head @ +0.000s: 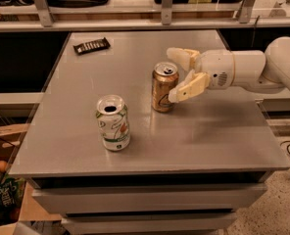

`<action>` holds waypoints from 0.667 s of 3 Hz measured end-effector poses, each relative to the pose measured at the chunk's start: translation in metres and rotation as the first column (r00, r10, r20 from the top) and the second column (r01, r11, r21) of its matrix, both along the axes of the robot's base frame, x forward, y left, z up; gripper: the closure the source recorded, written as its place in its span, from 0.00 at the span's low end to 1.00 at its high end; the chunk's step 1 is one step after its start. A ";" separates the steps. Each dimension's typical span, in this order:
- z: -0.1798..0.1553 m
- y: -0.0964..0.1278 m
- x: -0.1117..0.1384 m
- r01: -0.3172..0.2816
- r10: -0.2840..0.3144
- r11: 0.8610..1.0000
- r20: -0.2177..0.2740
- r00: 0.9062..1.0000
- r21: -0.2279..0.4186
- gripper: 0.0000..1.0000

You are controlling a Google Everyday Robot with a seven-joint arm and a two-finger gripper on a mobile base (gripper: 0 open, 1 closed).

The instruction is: Place orange can upright

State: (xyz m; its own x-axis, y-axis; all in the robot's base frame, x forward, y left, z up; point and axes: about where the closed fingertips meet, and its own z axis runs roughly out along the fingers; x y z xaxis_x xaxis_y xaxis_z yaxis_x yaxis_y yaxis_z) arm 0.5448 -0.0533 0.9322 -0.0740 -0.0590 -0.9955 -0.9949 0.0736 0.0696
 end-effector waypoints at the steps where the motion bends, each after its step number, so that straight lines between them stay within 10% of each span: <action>1: 0.006 -0.010 0.001 0.021 -0.021 1.000 0.015 1.000 -0.016 0.00; 2: 0.015 -0.026 0.003 0.055 -0.054 0.998 0.035 0.998 -0.030 0.00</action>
Offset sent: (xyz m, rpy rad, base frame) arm 0.0049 -0.0517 0.0259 -0.0484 -0.0569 -0.1080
